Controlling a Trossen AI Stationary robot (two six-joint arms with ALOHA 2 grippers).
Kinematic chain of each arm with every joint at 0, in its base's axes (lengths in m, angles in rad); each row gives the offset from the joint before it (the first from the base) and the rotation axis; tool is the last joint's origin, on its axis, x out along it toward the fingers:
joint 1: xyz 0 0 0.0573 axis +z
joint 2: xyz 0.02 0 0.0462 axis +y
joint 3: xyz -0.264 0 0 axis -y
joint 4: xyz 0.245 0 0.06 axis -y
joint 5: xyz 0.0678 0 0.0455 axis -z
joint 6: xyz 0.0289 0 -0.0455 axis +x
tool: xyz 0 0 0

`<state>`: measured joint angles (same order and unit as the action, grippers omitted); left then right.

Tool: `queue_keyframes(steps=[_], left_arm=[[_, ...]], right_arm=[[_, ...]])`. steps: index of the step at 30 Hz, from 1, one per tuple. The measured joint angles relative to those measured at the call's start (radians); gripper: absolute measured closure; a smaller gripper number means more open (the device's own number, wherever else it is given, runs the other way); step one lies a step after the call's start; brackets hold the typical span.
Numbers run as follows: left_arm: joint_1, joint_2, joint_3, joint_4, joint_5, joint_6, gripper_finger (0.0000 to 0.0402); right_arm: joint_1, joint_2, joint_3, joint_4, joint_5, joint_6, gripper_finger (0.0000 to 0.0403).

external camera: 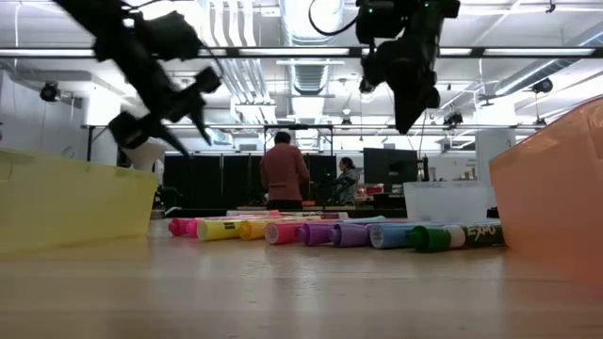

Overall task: Pick & Place Markers
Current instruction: Put the small light blue highlighter pen into the transparent bin

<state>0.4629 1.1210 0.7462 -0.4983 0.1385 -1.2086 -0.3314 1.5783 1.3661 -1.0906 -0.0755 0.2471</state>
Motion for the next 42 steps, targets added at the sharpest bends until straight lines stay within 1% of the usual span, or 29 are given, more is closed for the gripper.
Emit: queue_keyframes(steps=[3,6,12,14,16,18,25,28,36,42], left_arm=[[0.001,0.122,0.086,-0.095,-0.011,0.009,0.0236],[-0.010,0.213,0.167,-0.083,-0.045,0.017,0.0236],[-0.024,0.358,0.272,-0.106,-0.071,0.049,0.0236],[-0.023,0.388,0.290,-0.162,-0.082,0.055,0.0236],[-0.021,0.417,0.288,-0.238,-0.092,0.044,0.0236],[-0.023,0.432,0.284,-0.256,-0.093,0.033,0.0236],[-0.024,0.485,0.279,-0.205,-0.100,0.026,0.0236],[-0.024,0.521,0.279,-0.213,-0.106,0.029,0.0236],[-0.024,0.595,0.279,-0.189,-0.107,0.036,0.0236],[-0.023,0.627,0.282,-0.181,-0.106,0.062,0.0240]], right_arm=[[0.000,-0.032,-0.001,0.003,0.010,-0.048,0.0332],[0.000,-0.060,-0.001,0.002,0.042,-0.088,0.0337],[0.000,-0.120,-0.008,0.004,0.054,-0.136,0.0339],[0.000,-0.138,-0.013,0.008,0.054,-0.142,0.0340],[0.000,-0.155,-0.023,0.009,0.054,-0.143,0.0341],[0.000,-0.172,-0.040,0.015,0.054,-0.143,0.0343],[0.000,-0.212,-0.099,0.052,0.054,-0.144,0.0344],[0.000,-0.216,-0.114,0.054,0.053,-0.149,0.0346],[0.000,-0.216,-0.123,0.054,0.053,-0.146,0.0346],[0.000,-0.216,-0.123,0.059,0.053,-0.142,0.0346]])
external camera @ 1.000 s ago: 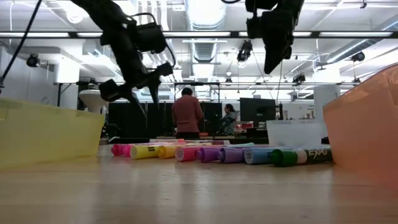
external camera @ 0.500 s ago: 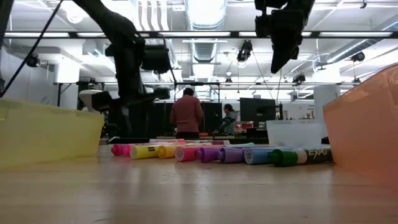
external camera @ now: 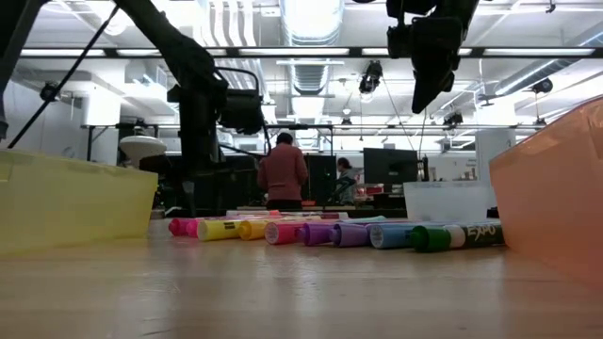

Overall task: Pick & Place Markers
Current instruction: Put the small light blue highlighter pen into the transparent bin

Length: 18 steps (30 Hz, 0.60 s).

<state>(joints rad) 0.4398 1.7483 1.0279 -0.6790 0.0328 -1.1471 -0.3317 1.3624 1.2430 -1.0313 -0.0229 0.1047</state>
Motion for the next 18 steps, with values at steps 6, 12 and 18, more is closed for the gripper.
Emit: queue_keyframes(steps=[6,12,18], left_arm=[[0.004,-0.006,-0.002,-0.009,0.001,0.009,0.0299],[0.014,-0.022,-0.001,0.026,0.003,0.023,0.0380],[0.033,-0.075,-0.005,0.021,-0.002,0.052,0.0382]], right_arm=[[0.000,0.000,0.000,0.017,0.000,0.019,0.0346],[0.000,0.000,0.000,0.038,-0.001,0.019,0.0346],[0.000,0.000,0.000,0.044,-0.001,0.023,0.0346]])
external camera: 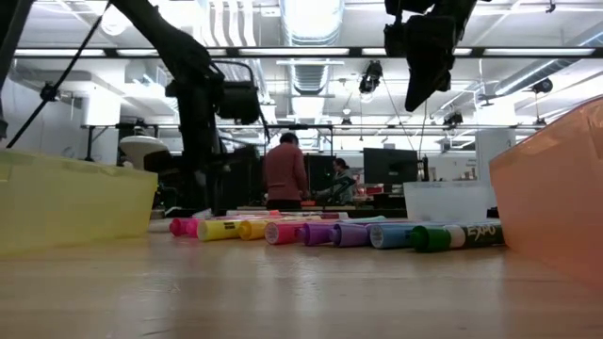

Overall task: Pick & Place Markers
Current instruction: Put the small light blue highlighter pen into the transparent bin

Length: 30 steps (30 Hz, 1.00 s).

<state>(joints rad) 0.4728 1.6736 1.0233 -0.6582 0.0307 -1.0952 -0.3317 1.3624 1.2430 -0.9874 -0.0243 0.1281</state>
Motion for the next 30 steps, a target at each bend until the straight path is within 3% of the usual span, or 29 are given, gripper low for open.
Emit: queue_keyframes(steps=[5,10,16,21,26,30], left_arm=[[0.005,-0.097,0.000,-0.002,0.002,0.006,0.0376],[0.005,-0.205,0.000,0.117,0.005,0.029,0.0378],[0.005,-0.303,0.001,0.323,0.039,0.058,0.0378],[0.005,-0.359,0.001,0.466,0.093,0.092,0.0378],[0.005,-0.385,0.001,0.554,0.147,0.132,0.0378],[0.005,-0.382,0.001,0.623,0.209,0.143,0.0378]], right_arm=[[0.000,0.000,0.000,0.016,0.000,0.005,0.0346],[0.000,0.000,-0.008,0.140,-0.030,0.054,0.0346],[-0.034,0.012,-0.015,0.456,-0.322,0.209,0.0343],[-0.060,0.048,-0.016,0.667,-0.436,0.360,0.0300],[-0.059,0.104,-0.016,0.779,-0.448,0.431,0.0242],[-0.057,0.151,-0.016,0.844,-0.448,0.449,0.0220]])
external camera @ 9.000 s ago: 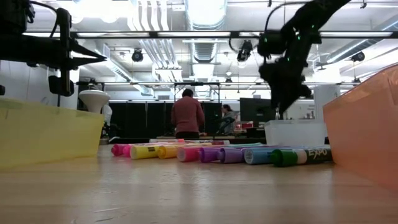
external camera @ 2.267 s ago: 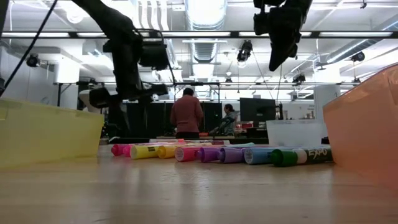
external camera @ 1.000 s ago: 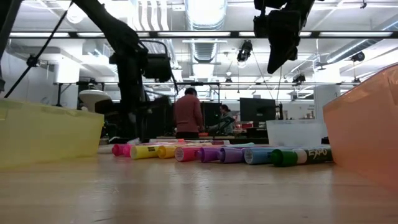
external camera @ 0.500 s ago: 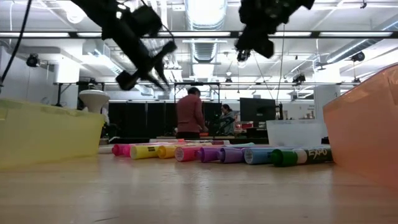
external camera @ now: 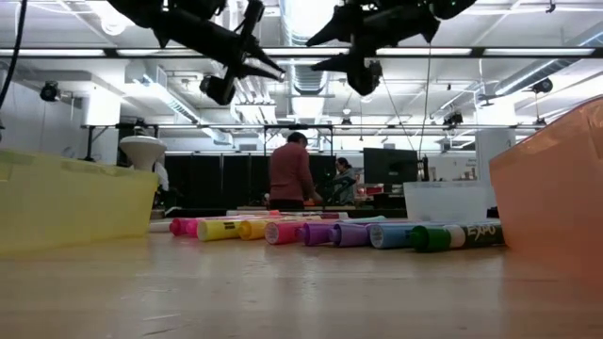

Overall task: Pick & Place Markers
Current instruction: Put the small light blue highlighter pen into the transparent bin

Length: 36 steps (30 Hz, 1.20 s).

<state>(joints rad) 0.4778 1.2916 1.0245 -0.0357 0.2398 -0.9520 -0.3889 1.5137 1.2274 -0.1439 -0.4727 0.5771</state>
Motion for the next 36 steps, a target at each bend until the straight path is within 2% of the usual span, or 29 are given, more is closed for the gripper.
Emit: queue_keyframes(steps=[6,13,17,22,27,29,32,36], left_arm=[[0.000,0.000,0.000,0.063,0.065,0.017,0.0378],[0.000,0.000,0.000,0.110,0.073,0.009,0.0378],[0.000,0.000,0.001,0.149,0.075,-0.005,0.0378],[0.000,0.000,0.001,0.147,0.074,-0.014,0.0378],[0.000,0.000,0.001,0.143,0.078,-0.003,0.0377],[0.000,-0.001,0.001,0.145,0.077,0.002,0.0369],[0.001,-0.001,0.001,0.144,0.085,0.029,0.0341],[0.002,0.000,0.001,0.142,0.101,0.066,0.0279]], right_arm=[[0.000,0.052,0.000,0.104,0.000,0.066,0.0223],[0.003,0.095,0.001,0.245,0.001,0.129,0.0227],[0.003,0.115,0.007,0.249,0.001,0.130,0.0236],[0.003,0.123,0.010,0.250,0.001,0.130,0.0275],[0.003,0.118,0.010,0.245,-0.001,0.128,0.0348],[0.003,0.116,0.010,0.240,-0.016,0.130,0.0374],[0.003,0.115,0.010,0.229,-0.023,0.139,0.0376],[0.005,0.093,0.010,0.139,-0.034,0.140,0.0376]])
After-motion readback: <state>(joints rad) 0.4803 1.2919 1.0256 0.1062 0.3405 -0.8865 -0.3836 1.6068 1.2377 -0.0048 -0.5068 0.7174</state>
